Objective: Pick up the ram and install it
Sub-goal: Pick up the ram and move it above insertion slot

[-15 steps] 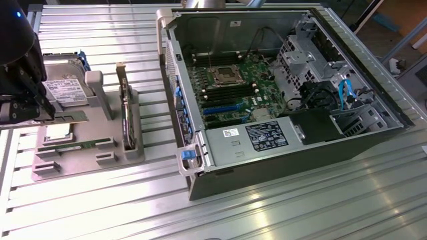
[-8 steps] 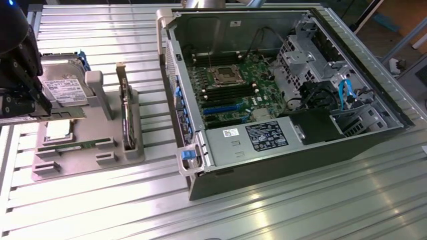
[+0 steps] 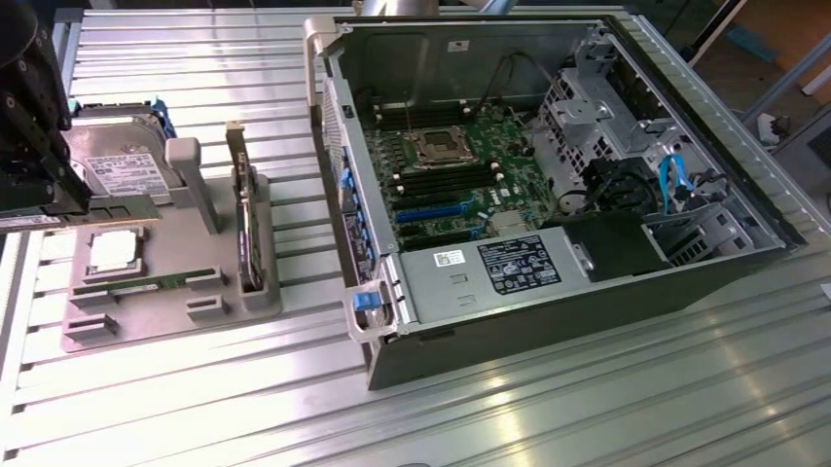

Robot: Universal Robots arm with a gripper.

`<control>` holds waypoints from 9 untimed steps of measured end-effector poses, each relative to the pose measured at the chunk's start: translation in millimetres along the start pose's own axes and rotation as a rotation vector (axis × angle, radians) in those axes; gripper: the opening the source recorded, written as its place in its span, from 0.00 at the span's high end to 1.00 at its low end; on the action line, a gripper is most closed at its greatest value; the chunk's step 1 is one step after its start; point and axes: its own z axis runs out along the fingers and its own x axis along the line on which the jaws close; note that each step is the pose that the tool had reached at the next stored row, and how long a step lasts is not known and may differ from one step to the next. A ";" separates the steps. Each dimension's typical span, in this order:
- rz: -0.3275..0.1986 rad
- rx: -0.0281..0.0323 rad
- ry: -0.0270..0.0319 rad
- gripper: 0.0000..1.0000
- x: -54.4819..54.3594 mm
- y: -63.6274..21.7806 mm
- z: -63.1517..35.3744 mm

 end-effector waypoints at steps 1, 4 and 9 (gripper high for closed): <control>0.000 0.0001 -0.0001 0.88 0.0 0.1 -1.9; 0.000 0.0001 -0.0001 0.88 -0.2 0.4 -8.3; 0.000 0.0001 -0.0001 0.88 -0.3 0.7 -14.7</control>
